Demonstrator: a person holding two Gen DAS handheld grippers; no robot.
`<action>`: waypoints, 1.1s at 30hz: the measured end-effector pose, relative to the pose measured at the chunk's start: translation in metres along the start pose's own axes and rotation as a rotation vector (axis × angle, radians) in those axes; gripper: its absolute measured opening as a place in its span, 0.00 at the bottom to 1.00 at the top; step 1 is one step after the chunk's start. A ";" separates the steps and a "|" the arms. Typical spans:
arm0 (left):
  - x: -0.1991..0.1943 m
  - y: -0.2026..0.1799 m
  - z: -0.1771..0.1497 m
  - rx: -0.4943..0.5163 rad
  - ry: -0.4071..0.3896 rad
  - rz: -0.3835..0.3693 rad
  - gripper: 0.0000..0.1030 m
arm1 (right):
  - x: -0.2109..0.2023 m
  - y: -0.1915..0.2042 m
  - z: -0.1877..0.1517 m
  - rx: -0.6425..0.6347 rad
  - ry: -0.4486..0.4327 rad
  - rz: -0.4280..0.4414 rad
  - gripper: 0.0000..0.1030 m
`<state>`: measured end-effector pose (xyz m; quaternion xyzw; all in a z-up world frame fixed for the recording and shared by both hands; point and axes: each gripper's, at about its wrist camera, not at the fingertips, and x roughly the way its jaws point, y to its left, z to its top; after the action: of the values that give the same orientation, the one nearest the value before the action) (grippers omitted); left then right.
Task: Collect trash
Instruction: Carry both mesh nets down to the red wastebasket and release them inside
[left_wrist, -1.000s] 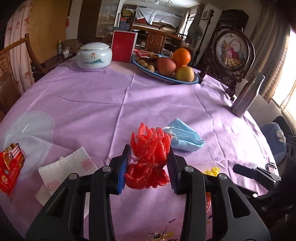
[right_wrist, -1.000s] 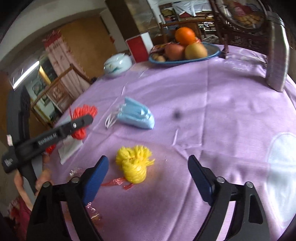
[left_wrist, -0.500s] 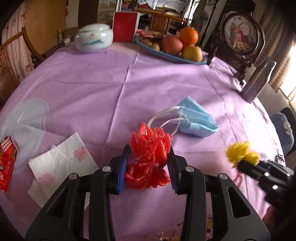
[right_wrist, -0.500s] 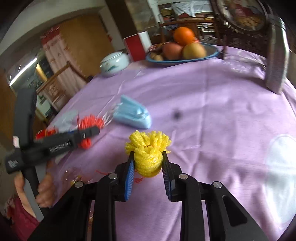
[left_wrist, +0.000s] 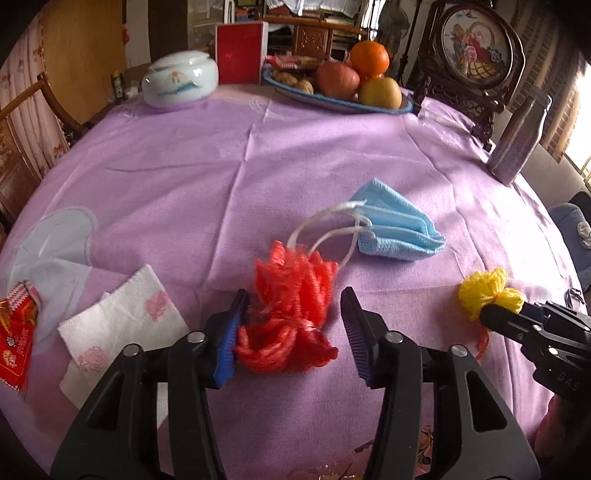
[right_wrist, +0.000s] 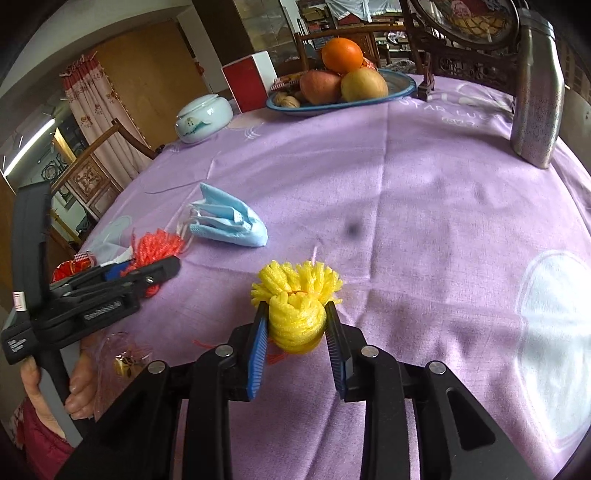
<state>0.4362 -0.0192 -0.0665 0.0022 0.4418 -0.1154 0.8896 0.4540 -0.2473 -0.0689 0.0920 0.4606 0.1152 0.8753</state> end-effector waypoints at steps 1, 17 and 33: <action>-0.007 0.001 0.001 -0.004 -0.031 -0.003 0.40 | 0.000 0.000 0.000 0.002 0.000 0.002 0.28; -0.066 0.014 -0.021 -0.037 -0.232 -0.109 0.34 | -0.030 -0.005 0.003 0.022 -0.114 0.058 0.28; -0.192 0.082 -0.135 -0.186 -0.250 -0.076 0.34 | -0.090 0.028 -0.055 -0.019 -0.248 0.189 0.28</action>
<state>0.2351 0.1140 -0.0057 -0.1111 0.3360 -0.1069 0.9291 0.3558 -0.2431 -0.0216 0.1398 0.3374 0.1891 0.9115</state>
